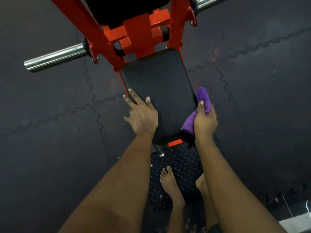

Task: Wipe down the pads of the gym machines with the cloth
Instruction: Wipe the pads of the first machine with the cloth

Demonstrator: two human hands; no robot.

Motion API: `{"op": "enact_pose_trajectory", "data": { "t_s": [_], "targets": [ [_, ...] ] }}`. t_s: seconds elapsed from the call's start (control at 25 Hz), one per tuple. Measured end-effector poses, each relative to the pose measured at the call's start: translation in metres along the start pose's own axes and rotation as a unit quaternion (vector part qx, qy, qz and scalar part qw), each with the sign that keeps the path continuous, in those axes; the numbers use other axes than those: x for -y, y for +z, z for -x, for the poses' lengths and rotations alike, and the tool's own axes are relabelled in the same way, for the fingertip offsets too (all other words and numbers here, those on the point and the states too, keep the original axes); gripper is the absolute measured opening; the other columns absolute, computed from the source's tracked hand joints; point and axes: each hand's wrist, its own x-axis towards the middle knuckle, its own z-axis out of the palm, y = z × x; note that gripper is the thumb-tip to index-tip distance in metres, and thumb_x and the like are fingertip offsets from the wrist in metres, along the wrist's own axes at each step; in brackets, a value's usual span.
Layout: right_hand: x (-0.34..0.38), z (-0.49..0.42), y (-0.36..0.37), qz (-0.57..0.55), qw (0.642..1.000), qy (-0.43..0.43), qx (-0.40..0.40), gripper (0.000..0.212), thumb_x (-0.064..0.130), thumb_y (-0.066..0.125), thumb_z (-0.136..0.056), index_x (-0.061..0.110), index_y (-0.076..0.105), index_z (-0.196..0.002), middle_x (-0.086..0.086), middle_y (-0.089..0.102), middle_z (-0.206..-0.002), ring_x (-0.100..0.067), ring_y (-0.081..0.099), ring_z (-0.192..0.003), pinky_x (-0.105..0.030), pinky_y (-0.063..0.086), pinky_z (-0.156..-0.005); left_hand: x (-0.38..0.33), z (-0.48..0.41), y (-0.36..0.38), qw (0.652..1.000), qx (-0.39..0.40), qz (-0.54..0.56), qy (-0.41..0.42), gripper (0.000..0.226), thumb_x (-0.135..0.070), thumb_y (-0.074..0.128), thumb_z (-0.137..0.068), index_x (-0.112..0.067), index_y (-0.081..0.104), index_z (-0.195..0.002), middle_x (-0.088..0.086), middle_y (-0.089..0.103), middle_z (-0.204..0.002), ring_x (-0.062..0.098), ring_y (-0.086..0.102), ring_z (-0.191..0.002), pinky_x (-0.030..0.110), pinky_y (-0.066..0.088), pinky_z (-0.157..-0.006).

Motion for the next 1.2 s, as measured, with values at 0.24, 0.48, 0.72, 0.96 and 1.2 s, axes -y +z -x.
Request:
{"op": "enact_pose_trajectory", "data": {
  "t_s": [0.24, 0.48, 0.72, 0.96, 1.2],
  "targets": [
    [0.004, -0.005, -0.013, 0.014, 0.996, 0.058, 0.063, 0.035, 0.047, 0.047, -0.104, 0.03, 0.062, -0.13, 0.0, 0.067, -0.115, -0.023, 0.062, -0.112, -0.031, 0.046, -0.092, 0.007, 0.004, 0.012, 0.996, -0.048, 0.071, -0.006, 0.061, -0.048, 0.026, -0.106, -0.031, 0.001, -0.16, 0.018, 0.029, -0.158, 0.04, 0.057, -0.119, 0.054, 0.048, -0.092],
    [0.059, -0.069, 0.029, 0.165, 0.972, 0.002, 0.167, 0.055, 0.057, 0.037, -0.101, 0.028, 0.051, -0.146, -0.01, 0.057, -0.143, -0.034, 0.053, -0.129, -0.045, 0.04, -0.112, 0.01, 0.001, 0.013, 0.995, -0.067, 0.08, 0.006, 0.061, -0.049, 0.028, -0.106, -0.031, 0.004, -0.16, 0.013, 0.041, -0.145, 0.036, 0.062, -0.108, 0.05, 0.049, -0.085],
    [0.021, 0.004, -0.022, 0.116, 0.983, 0.022, 0.141, 0.03, 0.051, 0.036, -0.106, 0.033, 0.058, -0.116, 0.005, 0.064, -0.101, -0.029, 0.062, -0.111, -0.043, 0.047, -0.098, 0.005, 0.003, 0.008, 0.994, -0.059, 0.093, -0.007, 0.061, -0.046, 0.031, -0.106, -0.033, 0.005, -0.16, 0.01, 0.041, -0.145, 0.032, 0.062, -0.107, 0.048, 0.049, -0.085],
    [0.045, -0.094, 0.031, 0.179, 0.964, 0.083, 0.177, 0.055, 0.046, 0.045, -0.102, 0.008, 0.056, -0.14, -0.019, 0.056, -0.142, -0.035, 0.054, -0.129, -0.044, 0.041, -0.111, 0.005, 0.005, 0.006, 0.993, -0.06, 0.097, -0.012, 0.061, -0.048, 0.032, -0.105, -0.036, 0.005, -0.159, 0.007, 0.04, -0.149, 0.031, 0.062, -0.111, 0.049, 0.049, -0.088],
    [0.021, -0.011, -0.018, 0.08, 0.985, 0.067, 0.135, 0.046, 0.05, 0.04, -0.105, 0.023, 0.056, -0.139, 0.006, 0.058, -0.106, -0.018, 0.055, -0.105, -0.034, 0.041, -0.097, 0.004, 0.005, 0.005, 0.994, -0.057, 0.097, -0.01, 0.061, -0.048, 0.031, -0.105, -0.036, 0.004, -0.159, 0.007, 0.04, -0.15, 0.031, 0.061, -0.113, 0.049, 0.049, -0.09]
  ]
}}
